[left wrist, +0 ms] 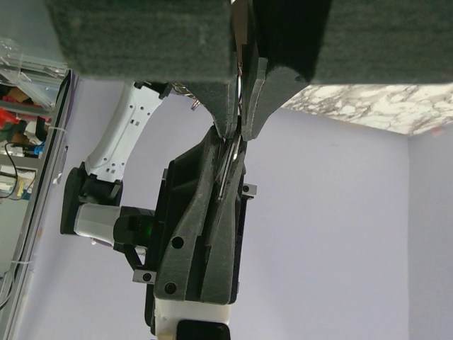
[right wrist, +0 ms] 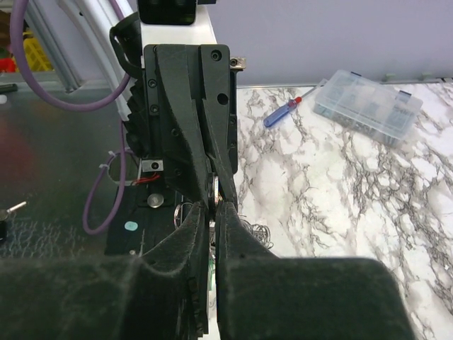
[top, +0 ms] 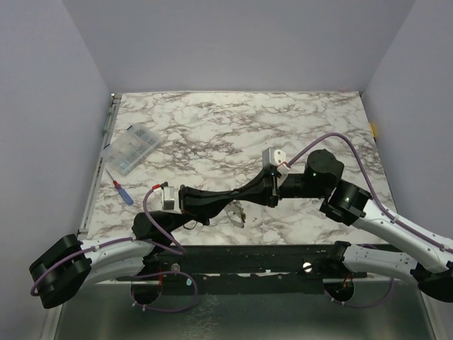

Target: Put the keys on the keyring

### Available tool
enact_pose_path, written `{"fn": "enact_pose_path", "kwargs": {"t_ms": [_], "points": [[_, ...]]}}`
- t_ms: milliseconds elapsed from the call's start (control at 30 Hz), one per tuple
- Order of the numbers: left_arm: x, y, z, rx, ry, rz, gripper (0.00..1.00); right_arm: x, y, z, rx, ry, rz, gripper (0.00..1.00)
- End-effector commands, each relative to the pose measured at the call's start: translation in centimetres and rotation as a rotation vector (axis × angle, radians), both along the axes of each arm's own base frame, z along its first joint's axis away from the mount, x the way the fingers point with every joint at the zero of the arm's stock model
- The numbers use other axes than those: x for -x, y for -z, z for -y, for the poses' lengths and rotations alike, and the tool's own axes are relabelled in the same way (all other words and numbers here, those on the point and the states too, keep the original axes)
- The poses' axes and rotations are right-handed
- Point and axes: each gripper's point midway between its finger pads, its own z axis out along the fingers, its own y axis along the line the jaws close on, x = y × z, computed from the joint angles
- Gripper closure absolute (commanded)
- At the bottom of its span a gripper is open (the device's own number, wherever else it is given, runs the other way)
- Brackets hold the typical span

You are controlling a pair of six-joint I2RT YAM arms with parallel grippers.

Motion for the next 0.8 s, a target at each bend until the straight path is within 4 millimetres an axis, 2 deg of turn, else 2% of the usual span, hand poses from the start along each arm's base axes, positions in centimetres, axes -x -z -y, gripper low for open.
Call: {"fn": "enact_pose_path", "kwargs": {"t_ms": [0, 33, 100, 167, 500, 600, 700, 733, 767], "points": [[3.2, -5.1, -3.7, 0.227, 0.010, 0.197, 1.00, 0.3, -1.6, -0.1, -0.017, -0.032, 0.034, 0.87], [3.2, -5.2, -3.7, 0.227, 0.010, 0.197, 1.00, 0.5, -1.6, -0.1, -0.016, -0.037, 0.029, 0.76], [3.2, -5.1, -3.7, 0.227, 0.008, 0.197, 1.00, 0.8, -1.8, -0.1, -0.013, -0.056, 0.020, 0.66], [3.2, -5.2, -3.8, 0.229, 0.008, 0.197, 1.00, 0.9, -1.7, -0.2, -0.007, -0.070, 0.007, 0.62], [3.3, -5.4, -3.9, 0.236, 0.006, 0.204, 1.00, 0.7, -0.9, -0.3, 0.020, -0.070, -0.011, 0.79], [3.2, -5.4, -3.9, 0.235, 0.003, 0.203, 1.00, 1.0, -0.4, -0.6, 0.034, -0.096, -0.020, 0.96], [3.1, -5.3, -3.9, 0.232, -0.012, 0.207, 1.00, 1.1, -0.3, -0.6, 0.038, -0.108, -0.009, 0.99], [2.9, -5.1, -4.0, 0.231, -0.023, 0.203, 0.97, 0.7, -0.3, -0.6, 0.039, -0.092, -0.004, 0.99], [2.7, -5.0, -4.2, 0.233, -0.038, 0.198, 0.87, 0.3, -0.4, -0.6, 0.041, -0.069, 0.002, 0.99]]}}
